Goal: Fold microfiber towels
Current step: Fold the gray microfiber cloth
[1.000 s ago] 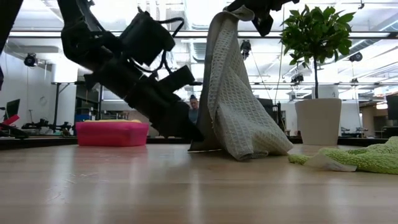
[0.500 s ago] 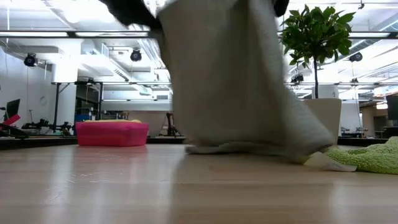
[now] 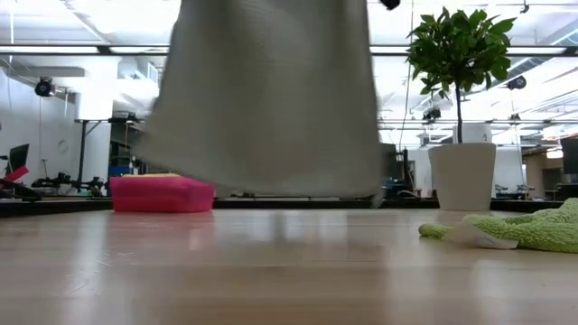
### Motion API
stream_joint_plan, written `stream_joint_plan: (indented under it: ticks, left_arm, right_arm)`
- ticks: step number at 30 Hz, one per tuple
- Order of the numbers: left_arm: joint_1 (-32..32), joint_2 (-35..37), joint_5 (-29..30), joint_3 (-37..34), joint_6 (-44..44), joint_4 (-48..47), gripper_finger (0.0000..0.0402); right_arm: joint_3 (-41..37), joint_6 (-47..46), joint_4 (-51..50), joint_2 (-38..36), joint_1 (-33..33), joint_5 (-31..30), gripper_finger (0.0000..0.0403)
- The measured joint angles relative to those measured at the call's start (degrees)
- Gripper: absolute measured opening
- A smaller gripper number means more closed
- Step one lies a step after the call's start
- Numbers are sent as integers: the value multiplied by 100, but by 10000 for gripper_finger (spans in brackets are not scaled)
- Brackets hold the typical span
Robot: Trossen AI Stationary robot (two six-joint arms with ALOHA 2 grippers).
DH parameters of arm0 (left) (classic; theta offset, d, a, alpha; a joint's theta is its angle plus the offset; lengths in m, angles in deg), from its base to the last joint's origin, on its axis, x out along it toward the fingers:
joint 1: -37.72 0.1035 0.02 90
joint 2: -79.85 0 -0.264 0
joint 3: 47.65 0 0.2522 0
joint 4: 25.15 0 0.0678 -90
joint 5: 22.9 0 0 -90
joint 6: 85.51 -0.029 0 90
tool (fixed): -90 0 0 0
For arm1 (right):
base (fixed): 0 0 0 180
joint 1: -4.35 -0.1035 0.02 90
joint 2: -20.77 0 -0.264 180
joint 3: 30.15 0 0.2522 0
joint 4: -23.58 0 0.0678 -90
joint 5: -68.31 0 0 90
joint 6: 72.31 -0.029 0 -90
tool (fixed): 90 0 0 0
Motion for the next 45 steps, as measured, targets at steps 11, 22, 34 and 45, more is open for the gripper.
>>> stream_joint_plan:
  ticks: [11,22,34,45]
  left_arm:
    - [1005,85,324,437,159,-1944,0]
    - [917,268,-1107,312,681,-2397,0]
    - [-978,-755,-1892,-1195,2318,-1437,0]
    - [-2059,-2549,-2214,-1711,4021,264,0]
  right_arm:
    - [524,1361,26,987,1023,-671,9]
    - [1441,1120,-1515,1171,921,-81,9]
    - [-234,122,-1637,1110,-726,593,9]
    - [-2023,-1550,136,1133,-1868,1171,9]
